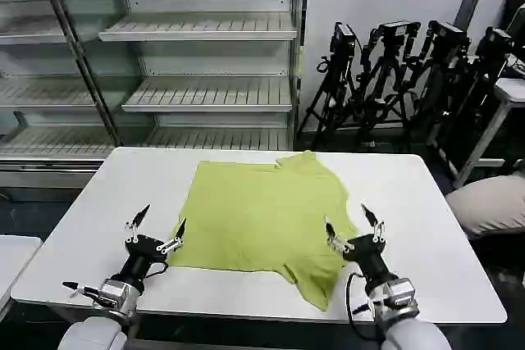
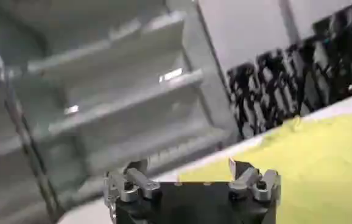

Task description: Fold and organize the clothes.

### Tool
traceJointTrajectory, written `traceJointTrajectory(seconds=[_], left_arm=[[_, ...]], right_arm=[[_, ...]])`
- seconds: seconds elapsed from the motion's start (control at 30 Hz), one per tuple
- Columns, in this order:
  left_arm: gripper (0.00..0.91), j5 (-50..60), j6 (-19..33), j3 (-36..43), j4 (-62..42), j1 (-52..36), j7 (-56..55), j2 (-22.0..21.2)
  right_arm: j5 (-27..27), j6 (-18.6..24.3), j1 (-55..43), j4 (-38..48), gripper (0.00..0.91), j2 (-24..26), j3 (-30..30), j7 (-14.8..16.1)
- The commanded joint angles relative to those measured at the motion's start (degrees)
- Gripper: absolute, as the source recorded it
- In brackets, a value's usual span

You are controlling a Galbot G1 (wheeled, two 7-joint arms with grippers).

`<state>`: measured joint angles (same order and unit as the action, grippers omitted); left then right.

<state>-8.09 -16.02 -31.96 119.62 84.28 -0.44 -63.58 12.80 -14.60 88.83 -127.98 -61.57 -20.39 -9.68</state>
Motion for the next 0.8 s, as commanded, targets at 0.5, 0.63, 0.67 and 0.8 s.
traceJointTrajectory(seconds=[0.5, 0.63, 0.67, 0.8], left_arm=[[0.907, -10.43, -17.16, -0.58, 0.62, 2.67, -3.63, 2.33], [0.907, -10.84, -17.13, -0.55, 0.12, 2.29, -4.00, 2.32], [0.907, -11.34, -17.15, -0.50, -0.27, 2.08, -4.40, 2.23], [0.010, -11.80, -17.14, -0.29, -0.89, 1.75, -4.71, 2.12]], right_arm=[[3.12, -8.96, 10.03, -4.14, 0.907, 1.34, 2.37, -2.46], [3.31, -8.94, 9.62, -3.34, 0.907, 1.06, 2.59, -2.63], [3.62, -8.99, 9.27, -2.94, 0.907, 0.90, 2.74, -2.88], [5.87, -10.79, 8.75, -2.71, 0.000, 0.62, 3.15, -4.15]])
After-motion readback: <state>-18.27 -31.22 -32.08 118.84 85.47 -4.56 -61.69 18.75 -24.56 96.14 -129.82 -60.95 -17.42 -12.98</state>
